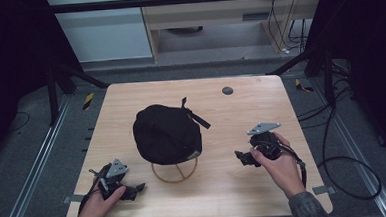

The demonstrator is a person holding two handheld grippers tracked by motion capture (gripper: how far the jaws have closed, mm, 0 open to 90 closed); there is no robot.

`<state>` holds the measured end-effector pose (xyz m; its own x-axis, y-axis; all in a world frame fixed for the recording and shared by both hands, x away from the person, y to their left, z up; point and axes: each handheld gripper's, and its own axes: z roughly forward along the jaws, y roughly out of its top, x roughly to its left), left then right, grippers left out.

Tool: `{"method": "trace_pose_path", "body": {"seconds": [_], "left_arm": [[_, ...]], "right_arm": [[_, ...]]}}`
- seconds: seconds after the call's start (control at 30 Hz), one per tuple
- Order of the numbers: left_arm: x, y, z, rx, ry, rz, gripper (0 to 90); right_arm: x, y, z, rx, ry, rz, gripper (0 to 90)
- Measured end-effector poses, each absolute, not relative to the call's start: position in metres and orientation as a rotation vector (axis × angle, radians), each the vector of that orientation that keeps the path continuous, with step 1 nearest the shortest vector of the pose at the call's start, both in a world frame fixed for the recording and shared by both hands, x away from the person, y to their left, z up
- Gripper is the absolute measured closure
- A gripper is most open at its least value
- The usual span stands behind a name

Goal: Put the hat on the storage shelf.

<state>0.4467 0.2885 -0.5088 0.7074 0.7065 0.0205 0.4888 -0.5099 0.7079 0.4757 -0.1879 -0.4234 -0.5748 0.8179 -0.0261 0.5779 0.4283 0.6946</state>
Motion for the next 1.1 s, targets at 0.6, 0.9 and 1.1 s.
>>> {"method": "trace_pose_path", "body": {"seconds": [0.6, 0.9, 1.1], "left_arm": [[0.447, 0.288, -0.509, 2.214, 0.905, 0.402, 0.0], [0.447, 0.288, -0.509, 2.213, 0.906, 0.402, 0.0], [0.447, 0.288, -0.509, 2.214, 0.905, 0.402, 0.0]], "right_arm": [[0.468, -0.181, -0.457, 1.222, 2.344, 0.937, 14.5], [0.465, -0.178, -0.475, 1.235, 2.358, 0.940, 14.8], [0.464, -0.172, -0.483, 1.230, 2.372, 0.947, 14.8]]}}
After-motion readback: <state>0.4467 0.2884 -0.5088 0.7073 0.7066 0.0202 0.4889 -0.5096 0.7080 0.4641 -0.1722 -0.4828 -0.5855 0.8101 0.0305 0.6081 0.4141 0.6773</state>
